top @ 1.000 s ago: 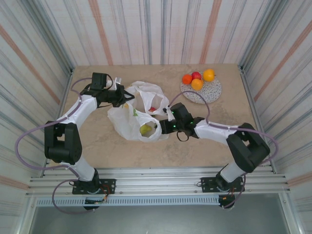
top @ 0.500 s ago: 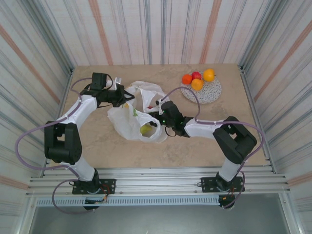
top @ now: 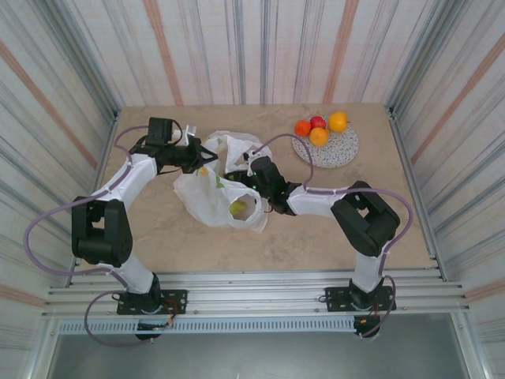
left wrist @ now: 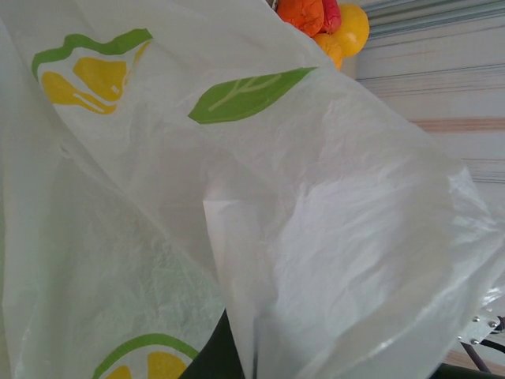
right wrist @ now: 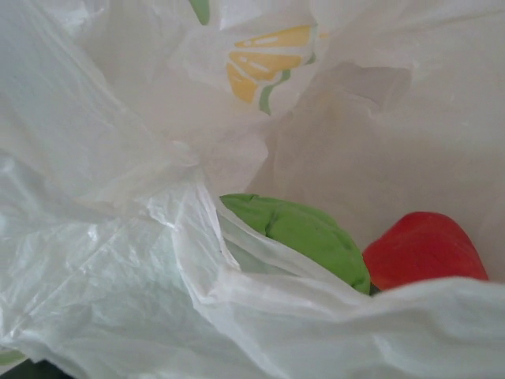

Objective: Place the fruits into the plastic bag

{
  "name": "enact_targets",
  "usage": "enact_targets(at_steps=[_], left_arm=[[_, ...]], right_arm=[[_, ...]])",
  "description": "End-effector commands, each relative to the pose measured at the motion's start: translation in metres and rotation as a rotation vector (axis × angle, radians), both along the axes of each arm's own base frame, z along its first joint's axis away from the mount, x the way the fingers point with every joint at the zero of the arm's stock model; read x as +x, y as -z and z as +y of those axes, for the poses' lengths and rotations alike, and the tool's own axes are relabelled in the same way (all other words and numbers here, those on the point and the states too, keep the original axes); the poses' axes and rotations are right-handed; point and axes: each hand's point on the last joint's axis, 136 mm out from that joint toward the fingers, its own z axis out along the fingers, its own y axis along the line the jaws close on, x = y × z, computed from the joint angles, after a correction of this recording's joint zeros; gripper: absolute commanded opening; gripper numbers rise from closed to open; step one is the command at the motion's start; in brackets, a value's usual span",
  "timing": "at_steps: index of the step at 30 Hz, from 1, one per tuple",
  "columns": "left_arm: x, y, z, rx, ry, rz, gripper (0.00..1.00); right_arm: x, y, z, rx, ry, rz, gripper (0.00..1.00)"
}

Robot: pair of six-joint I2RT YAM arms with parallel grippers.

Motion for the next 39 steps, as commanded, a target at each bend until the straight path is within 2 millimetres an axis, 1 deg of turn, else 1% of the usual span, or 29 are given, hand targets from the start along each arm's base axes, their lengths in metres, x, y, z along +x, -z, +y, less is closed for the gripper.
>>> enact_targets(at_steps=[1,8,13,18,20,23,26,35,39], left_arm=[[-0.008,-0.015,-0.001,-0.023,0.014,-0.028,0.00],[-0.009,-0.021,-0.001,-0.031,0.014,-0.044,0.00],[-0.009,-0.022,-0.001,-0.032,0.015,-0.043,0.00],[-0.009,-0.022,-0.001,-0.034,0.016,-0.041,0.00],[-0.009,-0.021,-0.001,-0.033,0.016,-0.042,0.00],[-0.010,-0.021,-0.001,-0.034,0.016,-0.041,0.00],[-0.010,-0.022,-0.002,-0.035,0.016,-0.043,0.00],[-0.009,-0.023,-0.001,-0.032,0.015,-0.046,0.00],[-0.009,-0.023,-0.001,-0.032,0.015,-0.046,0.00]], right_arm=[[0.010,-0.013,0.012,0.053,0.025,-0.022,0.55],[0.027,-0.009,0.018,0.087,0.094,0.010,0.55],[0.032,-0.005,0.036,0.100,0.081,0.038,0.56],[0.032,0.008,0.049,0.074,0.068,0.081,0.60],[0.031,0.013,0.053,0.057,0.057,0.105,0.64],[0.030,0.015,0.055,0.036,0.034,0.112,0.71],[0.028,0.013,0.053,0.025,0.009,0.113,0.78],[0.015,-0.004,0.049,0.037,-0.073,0.089,0.87],[0.009,-0.013,0.044,0.052,-0.104,0.072,0.90]])
